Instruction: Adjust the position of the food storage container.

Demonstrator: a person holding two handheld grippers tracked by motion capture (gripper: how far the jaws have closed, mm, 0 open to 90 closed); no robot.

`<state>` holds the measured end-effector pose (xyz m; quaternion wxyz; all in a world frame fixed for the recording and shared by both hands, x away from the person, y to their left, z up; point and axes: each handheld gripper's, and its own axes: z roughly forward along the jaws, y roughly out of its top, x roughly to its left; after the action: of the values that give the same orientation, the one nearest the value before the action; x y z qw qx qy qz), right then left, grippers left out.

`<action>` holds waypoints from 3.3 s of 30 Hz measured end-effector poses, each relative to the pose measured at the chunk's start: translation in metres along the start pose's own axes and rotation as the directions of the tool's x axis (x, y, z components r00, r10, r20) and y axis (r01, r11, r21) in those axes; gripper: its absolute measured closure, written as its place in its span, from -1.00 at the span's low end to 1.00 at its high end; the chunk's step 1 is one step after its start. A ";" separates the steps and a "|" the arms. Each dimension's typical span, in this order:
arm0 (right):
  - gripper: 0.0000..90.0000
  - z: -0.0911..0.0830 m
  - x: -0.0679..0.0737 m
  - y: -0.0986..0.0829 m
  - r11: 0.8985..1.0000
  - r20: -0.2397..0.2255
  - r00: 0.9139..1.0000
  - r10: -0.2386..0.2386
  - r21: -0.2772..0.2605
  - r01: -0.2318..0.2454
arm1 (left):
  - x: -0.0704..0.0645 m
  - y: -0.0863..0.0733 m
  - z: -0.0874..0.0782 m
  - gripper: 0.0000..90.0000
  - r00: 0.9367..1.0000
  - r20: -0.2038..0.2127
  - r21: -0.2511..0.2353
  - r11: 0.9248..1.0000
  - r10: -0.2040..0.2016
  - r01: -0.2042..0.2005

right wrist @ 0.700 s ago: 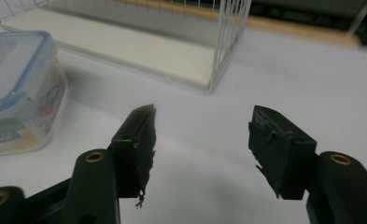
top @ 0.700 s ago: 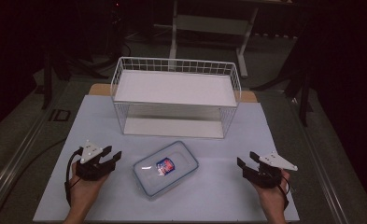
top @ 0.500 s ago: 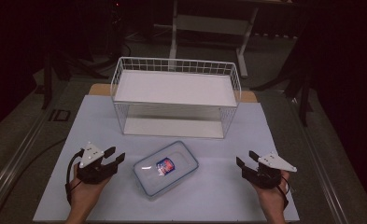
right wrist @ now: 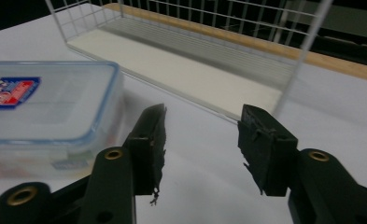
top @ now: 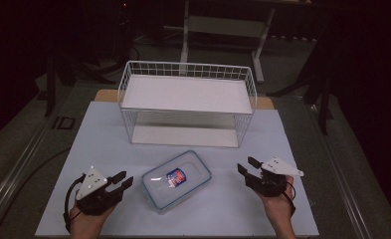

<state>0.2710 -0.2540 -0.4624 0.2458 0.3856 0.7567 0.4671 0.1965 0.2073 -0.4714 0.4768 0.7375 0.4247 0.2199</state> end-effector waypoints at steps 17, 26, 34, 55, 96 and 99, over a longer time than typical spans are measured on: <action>0.15 0.030 0.015 0.015 1.000 -0.059 0.998 -0.007 -0.001 0.007 | -0.019 -0.022 0.013 1.00 0.990 0.130 0.184 0.979 0.061 -0.084; 0.14 0.029 0.013 0.014 1.000 -0.056 0.998 0.000 -0.008 -0.001 | -0.025 -0.022 0.031 0.99 0.984 0.139 0.236 0.962 0.109 -0.140; 0.14 0.032 0.013 0.014 1.000 -0.061 0.998 -0.008 0.005 0.008 | -0.017 -0.016 0.042 0.99 0.990 0.100 0.239 0.964 0.096 -0.118; 0.72 0.060 0.008 0.002 0.994 -0.064 0.998 -0.002 0.109 0.009 | -0.005 0.015 0.096 0.99 0.998 0.031 0.190 0.980 0.049 -0.054; 1.00 0.053 0.041 -0.007 0.961 -0.222 0.975 -0.010 0.267 0.071 | 0.017 0.005 0.108 0.99 0.998 -0.003 0.242 0.969 -0.057 0.056; 0.92 0.053 0.042 -0.006 0.964 -0.203 0.979 -0.011 0.258 0.064 | 0.017 0.005 0.105 0.99 0.998 -0.003 0.236 0.970 -0.066 0.065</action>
<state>0.2837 -0.1941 -0.4920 0.1242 0.3517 0.8400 0.3940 0.2844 0.1660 -0.5159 0.3937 0.7751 0.4708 0.1503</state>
